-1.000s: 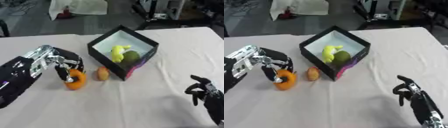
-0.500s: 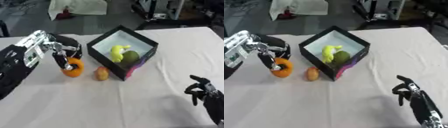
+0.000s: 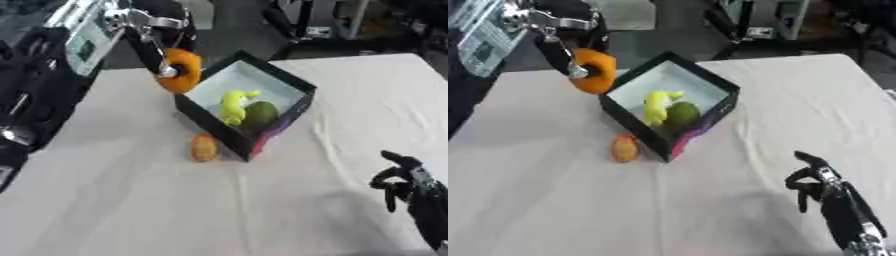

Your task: Pick up objects on the table and place them in the box.

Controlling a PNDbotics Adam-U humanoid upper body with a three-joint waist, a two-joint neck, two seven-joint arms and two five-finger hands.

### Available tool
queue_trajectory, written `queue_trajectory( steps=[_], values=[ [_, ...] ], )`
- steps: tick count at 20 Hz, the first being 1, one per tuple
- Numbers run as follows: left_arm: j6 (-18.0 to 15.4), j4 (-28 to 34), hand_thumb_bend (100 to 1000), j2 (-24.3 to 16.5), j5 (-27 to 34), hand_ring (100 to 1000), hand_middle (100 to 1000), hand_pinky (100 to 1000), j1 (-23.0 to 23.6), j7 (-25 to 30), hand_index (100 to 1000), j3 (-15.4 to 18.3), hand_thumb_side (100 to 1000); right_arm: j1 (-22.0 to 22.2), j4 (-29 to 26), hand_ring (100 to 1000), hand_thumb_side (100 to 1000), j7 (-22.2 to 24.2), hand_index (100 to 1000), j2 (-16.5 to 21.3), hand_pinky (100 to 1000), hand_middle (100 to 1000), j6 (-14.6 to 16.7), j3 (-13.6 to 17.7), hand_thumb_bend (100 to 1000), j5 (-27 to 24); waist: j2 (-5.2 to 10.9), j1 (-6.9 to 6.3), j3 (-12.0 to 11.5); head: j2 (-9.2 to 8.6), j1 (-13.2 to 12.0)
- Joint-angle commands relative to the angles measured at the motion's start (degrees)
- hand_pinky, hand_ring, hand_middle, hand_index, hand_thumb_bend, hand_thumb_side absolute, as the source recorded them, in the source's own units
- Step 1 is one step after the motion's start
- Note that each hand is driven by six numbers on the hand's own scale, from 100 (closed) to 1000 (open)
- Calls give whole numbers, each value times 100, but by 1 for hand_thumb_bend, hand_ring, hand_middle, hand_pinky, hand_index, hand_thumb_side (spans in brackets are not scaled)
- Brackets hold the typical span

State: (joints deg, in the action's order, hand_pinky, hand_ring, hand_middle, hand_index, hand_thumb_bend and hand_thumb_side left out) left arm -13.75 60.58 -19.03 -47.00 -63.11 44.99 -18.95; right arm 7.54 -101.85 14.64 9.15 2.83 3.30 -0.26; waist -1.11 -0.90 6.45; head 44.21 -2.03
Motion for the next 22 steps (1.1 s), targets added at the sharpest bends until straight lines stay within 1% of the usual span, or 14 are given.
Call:
queue_trajectory(
  steps=[1,3,5,7,9,11,14,16,19,20,22],
  values=[
    [286,-425,244,228,-317,471,485,572,-162,-277,607,452,155,-72,-41,236,1000,20,891,12,736,507,-4,-13,100,-10,108,104,24,-9,-33],
    [482,-595,237,374,-512,473,488,578,-158,-473,616,693,165,-86,-36,236,1000,41,891,2,736,507,-9,-31,100,-13,92,109,43,-9,-46],
    [679,-578,228,470,-710,482,495,590,-145,-670,630,872,177,-97,-30,236,1000,56,891,-8,736,507,-14,-41,100,-12,77,114,56,-9,-58],
    [882,-512,216,548,-912,485,498,597,-122,-873,637,976,184,-104,-28,236,1000,64,891,-15,736,507,-17,-46,100,-12,66,119,64,-9,-60],
    [1086,-505,204,644,-1116,501,517,610,-88,-1077,662,1030,192,-110,-27,236,1000,73,891,-21,736,507,-18,-53,100,-11,57,126,71,-9,-58],
    [1292,-567,190,763,-1322,530,559,635,-46,-1283,698,1027,227,-115,-27,236,1000,83,891,-24,736,507,-18,-60,100,-11,49,131,75,-9,-53],
    [1601,-687,186,955,-1632,570,610,667,14,-1592,739,924,279,-118,-27,236,1000,88,891,-29,736,507,-17,-62,100,-8,38,138,80,-9,-42],
    [1807,-777,144,1079,-1837,584,633,674,64,-1798,756,864,299,-122,-27,236,1000,94,891,-35,736,507,-17,-69,100,-9,29,146,86,-9,-48],
    [2117,-978,145,1270,-2147,629,695,699,148,-2108,800,811,369,-132,-27,236,1000,110,891,-50,736,507,-17,-78,100,-9,8,164,99,-9,-72],
    [2219,-1050,151,1328,-2250,654,723,711,174,-2210,821,792,410,-137,-28,236,1000,113,891,-56,736,507,-17,-80,100,-9,2,168,104,-9,-80],
    [2423,-1190,163,1439,-2454,672,744,720,222,-2414,838,756,474,-144,-28,235,1000,119,891,-64,736,507,-18,-83,100,-9,-8,176,110,-9,-84]
  ],
)
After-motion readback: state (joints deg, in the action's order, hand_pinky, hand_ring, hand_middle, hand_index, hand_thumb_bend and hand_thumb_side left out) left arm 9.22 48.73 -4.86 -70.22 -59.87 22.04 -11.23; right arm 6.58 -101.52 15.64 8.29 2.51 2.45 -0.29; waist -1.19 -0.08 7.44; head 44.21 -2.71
